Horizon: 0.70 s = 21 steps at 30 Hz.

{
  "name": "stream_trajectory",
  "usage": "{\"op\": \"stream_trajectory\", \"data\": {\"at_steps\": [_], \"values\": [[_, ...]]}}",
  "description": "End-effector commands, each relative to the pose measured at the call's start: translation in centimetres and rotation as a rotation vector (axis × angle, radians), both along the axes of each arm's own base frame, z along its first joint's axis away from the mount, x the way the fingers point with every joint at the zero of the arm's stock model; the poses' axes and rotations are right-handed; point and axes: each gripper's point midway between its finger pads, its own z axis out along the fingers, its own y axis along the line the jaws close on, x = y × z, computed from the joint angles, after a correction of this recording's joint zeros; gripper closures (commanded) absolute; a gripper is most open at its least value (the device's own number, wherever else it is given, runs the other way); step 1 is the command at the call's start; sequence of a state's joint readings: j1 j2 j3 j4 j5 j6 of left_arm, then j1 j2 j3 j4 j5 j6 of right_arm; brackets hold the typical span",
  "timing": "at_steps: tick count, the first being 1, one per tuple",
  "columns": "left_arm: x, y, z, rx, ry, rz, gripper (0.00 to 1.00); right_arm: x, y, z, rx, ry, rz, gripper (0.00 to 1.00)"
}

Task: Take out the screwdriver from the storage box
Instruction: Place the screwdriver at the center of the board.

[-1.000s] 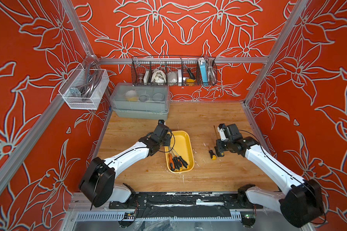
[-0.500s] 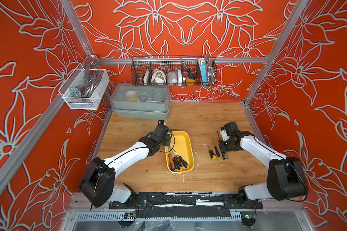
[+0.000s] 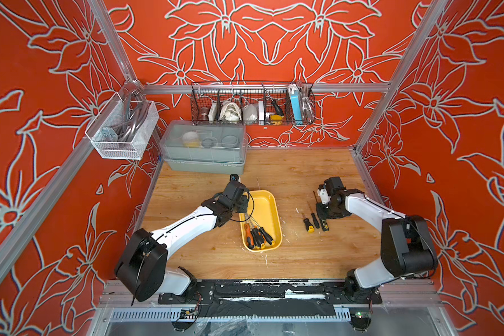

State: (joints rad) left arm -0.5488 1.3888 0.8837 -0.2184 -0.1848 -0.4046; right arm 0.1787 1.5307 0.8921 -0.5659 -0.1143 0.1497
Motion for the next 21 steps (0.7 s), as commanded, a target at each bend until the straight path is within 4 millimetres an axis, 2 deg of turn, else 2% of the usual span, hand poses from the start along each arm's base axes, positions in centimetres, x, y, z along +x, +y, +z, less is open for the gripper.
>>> {"op": "stream_trajectory", "data": {"at_steps": [1, 16, 21], "values": [[1.1, -0.9, 2.2, -0.058, -0.055, -0.002, 1.00, 0.8, -0.1, 0.4, 0.006, -0.025, -0.012, 1.00], [1.2, -1.1, 1.9, -0.062, -0.047, -0.005, 1.00, 1.1, -0.4, -0.5, 0.004, -0.003, -0.016, 1.00], [1.2, -1.1, 1.7, -0.062, -0.044, -0.006, 1.00, 1.2, -0.6, -0.8, 0.002, 0.008, -0.018, 0.95]]}}
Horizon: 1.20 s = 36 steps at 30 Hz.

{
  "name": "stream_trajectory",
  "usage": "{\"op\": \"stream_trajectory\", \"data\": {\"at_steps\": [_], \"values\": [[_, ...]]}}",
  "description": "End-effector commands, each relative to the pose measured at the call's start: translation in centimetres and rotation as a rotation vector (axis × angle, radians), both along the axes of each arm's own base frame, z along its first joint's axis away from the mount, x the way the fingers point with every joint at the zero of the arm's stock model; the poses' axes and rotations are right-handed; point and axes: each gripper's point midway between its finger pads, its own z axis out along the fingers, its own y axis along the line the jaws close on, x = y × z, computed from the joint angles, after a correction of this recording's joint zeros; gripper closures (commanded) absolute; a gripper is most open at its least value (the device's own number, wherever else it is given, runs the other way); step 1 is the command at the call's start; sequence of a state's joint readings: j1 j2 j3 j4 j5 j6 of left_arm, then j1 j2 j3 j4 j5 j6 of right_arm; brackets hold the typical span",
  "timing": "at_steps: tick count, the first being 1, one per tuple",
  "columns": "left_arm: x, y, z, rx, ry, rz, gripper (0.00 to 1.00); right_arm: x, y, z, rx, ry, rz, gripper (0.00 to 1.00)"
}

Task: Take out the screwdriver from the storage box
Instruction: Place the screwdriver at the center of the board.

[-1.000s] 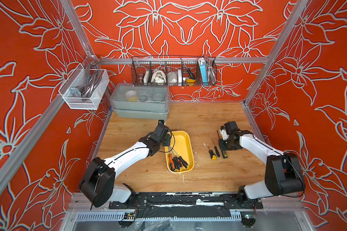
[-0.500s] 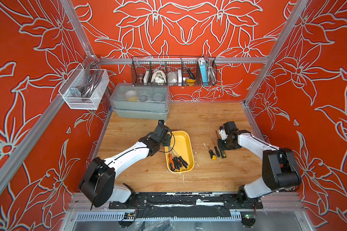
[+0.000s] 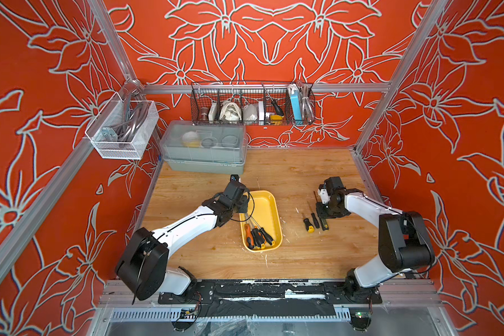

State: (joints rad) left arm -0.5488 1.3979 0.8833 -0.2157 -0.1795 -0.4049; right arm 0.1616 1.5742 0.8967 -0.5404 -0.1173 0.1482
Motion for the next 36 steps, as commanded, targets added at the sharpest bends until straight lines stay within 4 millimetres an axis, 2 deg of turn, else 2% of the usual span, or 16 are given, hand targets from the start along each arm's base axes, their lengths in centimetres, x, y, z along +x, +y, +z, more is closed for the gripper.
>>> {"op": "stream_trajectory", "data": {"at_steps": [1, 18, 36], "values": [[1.2, -1.0, 2.1, -0.062, -0.053, -0.002, 1.00, 0.7, -0.2, 0.1, 0.003, -0.006, -0.004, 0.95], [1.2, -0.9, 2.1, -0.059, -0.054, -0.002, 1.00, 0.7, 0.0, -0.3, 0.020, 0.010, 0.008, 0.85], [1.3, -1.0, 2.2, -0.060, -0.057, -0.005, 1.00, 0.8, 0.1, -1.0, 0.027, 0.040, 0.012, 0.84]]}}
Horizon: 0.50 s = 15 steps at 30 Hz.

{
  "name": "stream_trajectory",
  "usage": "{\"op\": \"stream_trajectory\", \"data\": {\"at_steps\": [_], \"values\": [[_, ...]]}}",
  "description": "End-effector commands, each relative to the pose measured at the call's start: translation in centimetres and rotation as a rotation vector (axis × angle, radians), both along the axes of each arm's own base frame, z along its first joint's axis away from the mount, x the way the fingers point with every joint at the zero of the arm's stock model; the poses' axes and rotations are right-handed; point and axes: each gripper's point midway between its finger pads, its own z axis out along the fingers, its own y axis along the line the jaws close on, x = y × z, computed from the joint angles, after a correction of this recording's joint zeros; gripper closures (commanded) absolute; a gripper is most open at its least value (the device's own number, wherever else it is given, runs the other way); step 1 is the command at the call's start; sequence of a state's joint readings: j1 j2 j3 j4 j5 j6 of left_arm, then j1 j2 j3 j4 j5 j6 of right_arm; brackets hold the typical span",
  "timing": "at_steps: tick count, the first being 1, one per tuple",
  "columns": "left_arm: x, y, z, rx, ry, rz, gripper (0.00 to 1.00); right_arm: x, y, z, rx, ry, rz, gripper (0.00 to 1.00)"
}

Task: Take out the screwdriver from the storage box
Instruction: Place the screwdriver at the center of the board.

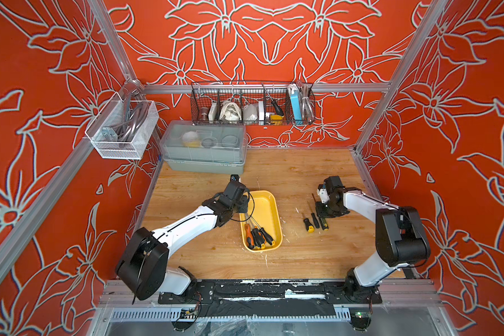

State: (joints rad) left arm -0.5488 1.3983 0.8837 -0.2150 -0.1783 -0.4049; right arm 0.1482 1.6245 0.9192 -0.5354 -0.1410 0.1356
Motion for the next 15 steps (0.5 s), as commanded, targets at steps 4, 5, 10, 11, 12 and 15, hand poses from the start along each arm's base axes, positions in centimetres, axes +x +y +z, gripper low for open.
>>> {"op": "stream_trajectory", "data": {"at_steps": [4, 5, 10, 11, 12, 15], "values": [[1.25, -0.97, 2.12, -0.059, -0.055, -0.003, 1.00, 0.26, 0.14, -0.32, 0.015, 0.021, 0.012, 0.82], [1.25, -0.98, 2.09, -0.059, -0.055, -0.003, 1.00, 0.26, 0.15, -0.35, 0.015, 0.022, 0.013, 0.80], [1.27, -0.99, 2.11, -0.060, -0.056, -0.003, 1.00, 0.29, 0.21, -0.32, 0.019, 0.022, 0.014, 0.73], [1.26, -0.99, 2.10, -0.059, -0.055, -0.003, 1.00, 0.28, 0.21, -0.29, 0.019, 0.021, 0.014, 0.72], [1.26, -0.98, 2.06, -0.059, -0.055, -0.003, 1.00, 0.23, 0.14, -0.32, 0.017, 0.023, 0.013, 0.72], [1.26, -0.98, 2.11, -0.060, -0.055, -0.003, 1.00, 0.22, 0.11, -0.23, 0.016, 0.019, 0.014, 0.71]]}}
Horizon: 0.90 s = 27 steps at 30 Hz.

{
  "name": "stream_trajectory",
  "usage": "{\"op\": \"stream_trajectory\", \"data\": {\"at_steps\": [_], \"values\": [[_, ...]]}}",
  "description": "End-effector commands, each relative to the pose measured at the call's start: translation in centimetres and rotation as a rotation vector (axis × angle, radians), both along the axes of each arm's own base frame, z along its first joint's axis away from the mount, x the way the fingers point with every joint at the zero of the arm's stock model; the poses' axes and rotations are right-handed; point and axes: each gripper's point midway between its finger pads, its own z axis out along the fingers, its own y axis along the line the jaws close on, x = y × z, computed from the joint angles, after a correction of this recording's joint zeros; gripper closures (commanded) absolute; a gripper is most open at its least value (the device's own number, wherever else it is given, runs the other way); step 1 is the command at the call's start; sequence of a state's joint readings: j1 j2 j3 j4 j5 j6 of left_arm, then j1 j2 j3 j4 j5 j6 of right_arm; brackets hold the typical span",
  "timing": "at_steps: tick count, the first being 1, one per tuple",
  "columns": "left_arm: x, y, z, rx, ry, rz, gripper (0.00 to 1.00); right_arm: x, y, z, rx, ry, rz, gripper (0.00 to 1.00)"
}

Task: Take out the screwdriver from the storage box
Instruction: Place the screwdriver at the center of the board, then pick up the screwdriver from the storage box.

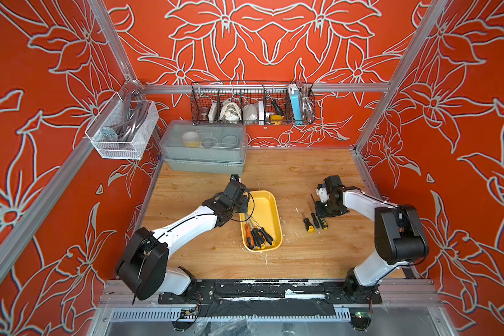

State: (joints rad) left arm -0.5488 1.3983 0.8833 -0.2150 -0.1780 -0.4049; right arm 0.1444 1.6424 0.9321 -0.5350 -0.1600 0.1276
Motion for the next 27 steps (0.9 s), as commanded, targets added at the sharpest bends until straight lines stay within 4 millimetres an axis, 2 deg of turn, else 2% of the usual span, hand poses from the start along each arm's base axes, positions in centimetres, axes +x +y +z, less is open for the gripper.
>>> {"op": "stream_trajectory", "data": {"at_steps": [1, 7, 12, 18, 22, 25, 27], "values": [[1.3, -1.0, 2.2, -0.060, -0.057, -0.002, 1.00, 0.0, -0.1, 0.0, 0.000, 0.012, 0.005, 0.70], [1.3, -1.0, 2.0, -0.060, -0.053, -0.005, 1.00, -0.1, 0.0, 0.5, 0.012, -0.007, 0.008, 0.68], [1.2, -1.0, 2.0, -0.058, -0.053, -0.004, 1.00, 0.3, 0.3, 2.1, 0.037, -0.074, 0.009, 0.61], [1.3, -1.0, 2.0, -0.057, -0.052, -0.005, 1.00, 0.6, 0.3, 3.9, 0.035, -0.108, 0.015, 0.59], [1.3, -1.0, 2.1, -0.057, -0.054, -0.004, 1.00, 0.2, 0.6, 6.3, 0.059, -0.159, 0.013, 0.59], [1.3, -1.1, 2.0, -0.058, -0.053, -0.006, 1.00, -0.8, 0.9, 8.3, 0.064, -0.202, 0.013, 0.60], [1.3, -1.2, 1.9, -0.060, -0.052, -0.008, 1.00, -1.6, 2.0, 9.9, 0.066, -0.250, 0.034, 0.61]]}}
